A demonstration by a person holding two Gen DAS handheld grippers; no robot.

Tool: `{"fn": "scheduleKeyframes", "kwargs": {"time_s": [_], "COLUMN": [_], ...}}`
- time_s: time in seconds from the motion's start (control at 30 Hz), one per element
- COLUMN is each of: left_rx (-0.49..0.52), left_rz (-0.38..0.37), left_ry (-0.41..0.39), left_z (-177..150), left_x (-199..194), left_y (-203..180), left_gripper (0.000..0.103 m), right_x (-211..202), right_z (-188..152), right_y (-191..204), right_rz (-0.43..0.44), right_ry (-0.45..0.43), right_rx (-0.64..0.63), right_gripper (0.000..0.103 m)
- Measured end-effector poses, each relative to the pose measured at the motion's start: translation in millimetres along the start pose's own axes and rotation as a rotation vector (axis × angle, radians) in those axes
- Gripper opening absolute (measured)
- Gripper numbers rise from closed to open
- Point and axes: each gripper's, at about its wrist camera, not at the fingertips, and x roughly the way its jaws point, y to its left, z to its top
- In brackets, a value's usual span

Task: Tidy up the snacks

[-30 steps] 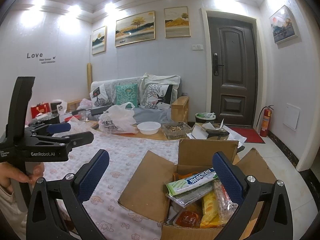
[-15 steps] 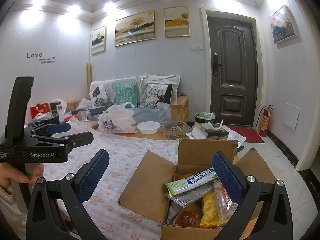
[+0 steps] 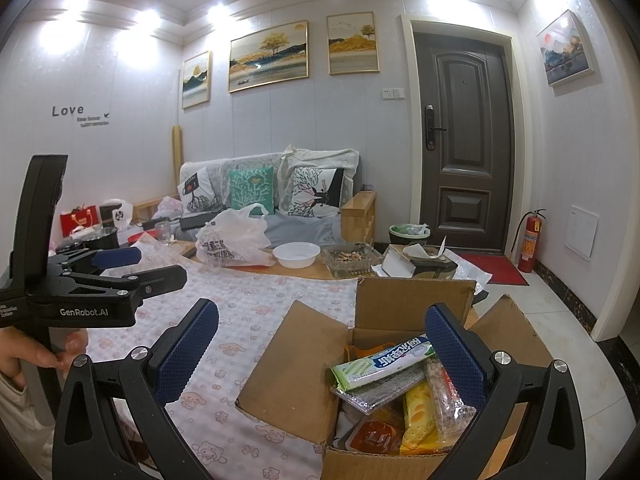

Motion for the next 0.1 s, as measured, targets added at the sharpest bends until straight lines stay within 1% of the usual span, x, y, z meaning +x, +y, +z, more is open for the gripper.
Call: {"fn": "scheduleKeyframes", "kwargs": {"time_s": [0.1], "left_rx": [0.002], "left_rz": [-0.003], "left_ry": [0.000], "left_z": [-0.2], "left_x": [0.0], "left_y": [0.7], "left_gripper": [0.097], "right_x": [0.0], "right_z": [0.0], "right_y": [0.1], "right_rz": [0.000], "right_ry": [0.002], "right_rx": [0.000], "right_gripper": [0.103]}}
